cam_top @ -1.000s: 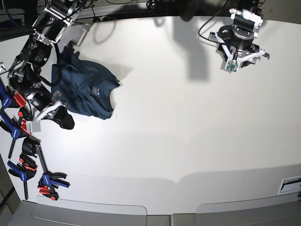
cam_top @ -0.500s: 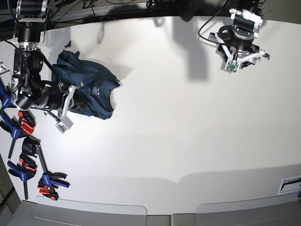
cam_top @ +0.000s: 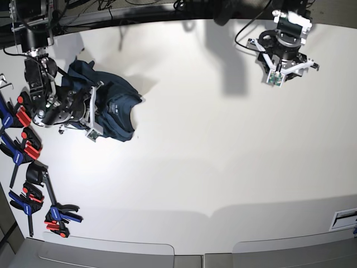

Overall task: Fold the T-shirt properly
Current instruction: 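Grasp the folded navy shirt with the right gripper and drag it toward the clamps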

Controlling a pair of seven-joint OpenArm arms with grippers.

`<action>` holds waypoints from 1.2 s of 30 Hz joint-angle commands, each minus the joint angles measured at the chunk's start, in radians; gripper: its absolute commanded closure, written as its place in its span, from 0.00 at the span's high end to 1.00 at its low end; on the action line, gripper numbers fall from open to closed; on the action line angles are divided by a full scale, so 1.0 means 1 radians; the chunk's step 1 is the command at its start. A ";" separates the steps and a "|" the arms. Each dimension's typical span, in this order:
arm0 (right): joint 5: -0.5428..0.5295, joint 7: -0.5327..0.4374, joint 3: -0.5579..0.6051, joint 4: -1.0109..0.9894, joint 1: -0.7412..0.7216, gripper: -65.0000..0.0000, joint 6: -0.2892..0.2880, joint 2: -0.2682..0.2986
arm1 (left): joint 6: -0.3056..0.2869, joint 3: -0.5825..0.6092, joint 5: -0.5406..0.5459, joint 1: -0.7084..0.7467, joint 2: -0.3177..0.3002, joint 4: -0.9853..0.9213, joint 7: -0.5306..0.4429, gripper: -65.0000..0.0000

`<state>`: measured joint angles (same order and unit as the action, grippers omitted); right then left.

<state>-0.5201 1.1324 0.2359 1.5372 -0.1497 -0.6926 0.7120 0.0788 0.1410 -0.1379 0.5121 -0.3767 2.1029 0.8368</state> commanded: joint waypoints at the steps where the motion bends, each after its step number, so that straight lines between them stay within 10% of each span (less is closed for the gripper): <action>1: 0.021 -0.026 0.006 0.000 -0.022 0.00 -0.006 0.019 | 0.008 -0.004 -0.005 0.000 -0.006 0.019 -0.024 0.40; 10: 0.146 -0.192 0.086 -0.175 -0.021 0.00 -0.006 0.016 | 0.008 -0.004 -0.006 0.000 -0.006 0.019 -0.024 0.40; 18: -0.005 -0.169 0.085 -0.437 -0.019 0.00 -0.001 0.011 | 0.008 -0.004 -0.006 0.000 -0.006 0.019 -0.024 0.40; 29: -0.007 -0.118 0.058 -0.693 -0.019 0.00 0.204 -0.087 | 0.008 -0.004 -0.006 0.000 -0.006 0.019 -0.026 0.40; 36: -0.027 -0.118 -0.163 -0.755 -0.011 0.00 0.249 -0.156 | 0.008 -0.004 -0.006 0.000 -0.006 0.019 -0.023 0.40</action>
<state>-0.7696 0.8974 0.0528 0.8268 -0.1993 -0.5755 0.5510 0.0788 0.1410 -0.1349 0.5121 -0.3767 2.1029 0.8337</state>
